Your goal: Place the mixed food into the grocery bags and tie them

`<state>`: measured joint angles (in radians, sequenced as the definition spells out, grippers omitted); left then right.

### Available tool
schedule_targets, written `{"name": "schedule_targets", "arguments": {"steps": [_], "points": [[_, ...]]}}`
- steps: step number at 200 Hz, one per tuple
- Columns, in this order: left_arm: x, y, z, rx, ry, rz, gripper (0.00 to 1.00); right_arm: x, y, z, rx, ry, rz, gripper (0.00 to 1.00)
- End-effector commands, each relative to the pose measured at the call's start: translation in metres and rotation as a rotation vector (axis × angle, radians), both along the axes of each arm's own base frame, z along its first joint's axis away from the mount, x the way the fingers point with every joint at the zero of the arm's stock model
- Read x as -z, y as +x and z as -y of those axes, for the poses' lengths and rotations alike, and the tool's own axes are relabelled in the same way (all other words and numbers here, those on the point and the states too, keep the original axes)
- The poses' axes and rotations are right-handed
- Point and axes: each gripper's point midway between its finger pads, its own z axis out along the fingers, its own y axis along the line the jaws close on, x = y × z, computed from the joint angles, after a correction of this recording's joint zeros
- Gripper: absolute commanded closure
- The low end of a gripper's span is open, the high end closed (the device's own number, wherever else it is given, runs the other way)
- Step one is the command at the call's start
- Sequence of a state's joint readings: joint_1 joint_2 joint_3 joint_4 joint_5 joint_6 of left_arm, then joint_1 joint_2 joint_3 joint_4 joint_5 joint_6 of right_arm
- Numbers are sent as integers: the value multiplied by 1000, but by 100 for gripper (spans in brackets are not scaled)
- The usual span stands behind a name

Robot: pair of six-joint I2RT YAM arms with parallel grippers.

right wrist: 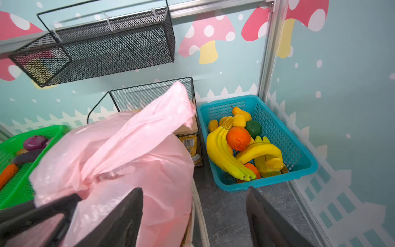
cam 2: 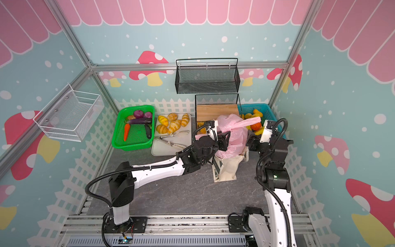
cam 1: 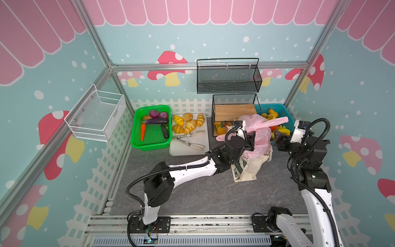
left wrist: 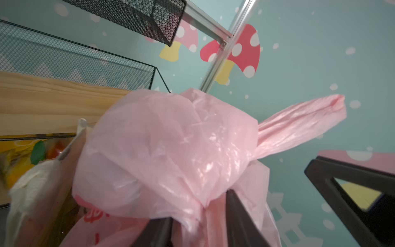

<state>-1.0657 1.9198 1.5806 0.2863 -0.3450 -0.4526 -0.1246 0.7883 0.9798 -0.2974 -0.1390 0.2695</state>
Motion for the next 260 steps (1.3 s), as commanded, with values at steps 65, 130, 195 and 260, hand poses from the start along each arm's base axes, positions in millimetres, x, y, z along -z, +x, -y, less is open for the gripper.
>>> {"name": "schedule_targets", "arguments": {"steps": [65,130,195,260], "points": [[-5,-20,-88,57,293,-10,9,-14,6,-95,-318,-54,-47,24],[56,-30,-110,142,226,-339,26,42,64,-106,-242,-165,-194,25],[50,-16,-147,74,165,-332,26,122,69,-100,-231,-242,-402,44],[53,15,-124,126,196,-371,32,165,54,-118,-364,-226,-533,59]]}}
